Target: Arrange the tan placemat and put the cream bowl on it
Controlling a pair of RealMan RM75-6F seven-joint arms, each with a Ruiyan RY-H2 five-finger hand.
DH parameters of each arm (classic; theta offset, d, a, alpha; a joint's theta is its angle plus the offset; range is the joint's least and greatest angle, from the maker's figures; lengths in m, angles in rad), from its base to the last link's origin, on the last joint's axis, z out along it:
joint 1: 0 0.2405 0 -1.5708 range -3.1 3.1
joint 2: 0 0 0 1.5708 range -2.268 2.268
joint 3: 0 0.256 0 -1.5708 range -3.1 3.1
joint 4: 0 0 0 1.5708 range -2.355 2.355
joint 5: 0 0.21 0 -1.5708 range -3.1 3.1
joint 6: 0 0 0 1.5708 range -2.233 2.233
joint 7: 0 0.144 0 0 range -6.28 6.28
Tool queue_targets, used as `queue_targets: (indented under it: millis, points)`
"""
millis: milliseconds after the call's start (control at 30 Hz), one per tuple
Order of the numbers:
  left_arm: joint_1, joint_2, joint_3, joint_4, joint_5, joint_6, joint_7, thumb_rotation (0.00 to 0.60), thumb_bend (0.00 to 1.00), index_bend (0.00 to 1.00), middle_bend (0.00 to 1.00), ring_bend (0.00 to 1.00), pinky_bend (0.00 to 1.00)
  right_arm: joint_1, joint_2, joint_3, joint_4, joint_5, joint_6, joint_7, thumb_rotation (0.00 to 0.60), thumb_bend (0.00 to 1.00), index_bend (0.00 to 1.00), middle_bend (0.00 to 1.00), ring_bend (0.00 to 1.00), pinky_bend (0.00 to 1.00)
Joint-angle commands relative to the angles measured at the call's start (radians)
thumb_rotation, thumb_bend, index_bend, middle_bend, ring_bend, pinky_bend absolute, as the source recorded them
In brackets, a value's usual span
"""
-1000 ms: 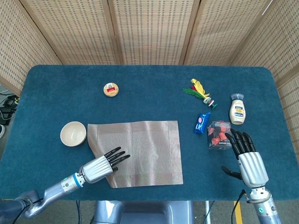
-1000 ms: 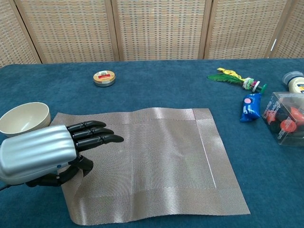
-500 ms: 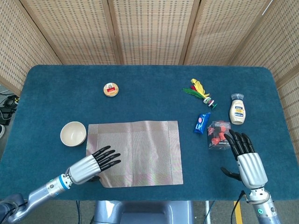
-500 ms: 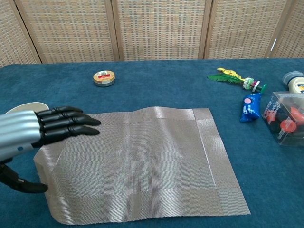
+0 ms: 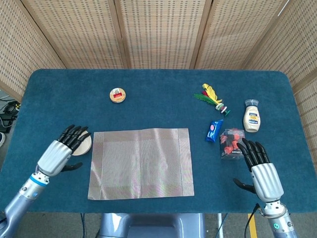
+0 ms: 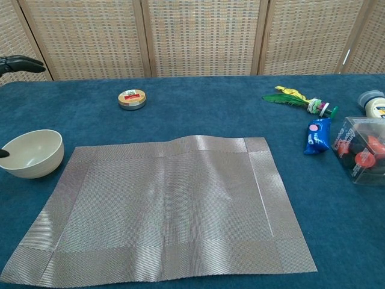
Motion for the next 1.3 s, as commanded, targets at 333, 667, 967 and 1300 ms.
queue_targets:
  millis: [333, 667, 967, 1300]
  points:
    - [0.045, -0.043, -0.043, 0.184, -0.193, -0.247, -0.097, 0.6, 0.0, 0.33, 0.0, 0.0, 0.0, -0.005, 0.004, -0.009, -0.01, -0.018, 0.003, 0.0, 0.6, 0.0, 0.0, 0.0, 0.0, 0.0]
    - [0.006, -0.122, -0.058, 0.284, -0.195, -0.37, -0.052, 0.6, 0.23, 0.38, 0.0, 0.0, 0.0, -0.007, 0.006, -0.009, -0.009, -0.016, 0.002, 0.003, 0.6, 0.0, 0.0, 0.0, 0.0, 0.0]
    - [-0.013, -0.16, -0.087, 0.318, -0.205, -0.414, -0.027, 0.6, 0.46, 0.54, 0.0, 0.0, 0.0, -0.005, 0.008, -0.005, -0.005, -0.011, -0.002, 0.009, 0.6, 0.0, 0.0, 0.0, 0.0, 0.0]
    - [-0.011, -0.135, -0.101, 0.264, -0.17, -0.368, -0.038, 0.6, 0.52, 0.63, 0.0, 0.0, 0.0, -0.007, 0.01, -0.004, -0.005, -0.013, 0.002, 0.016, 0.6, 0.0, 0.0, 0.0, 0.0, 0.0]
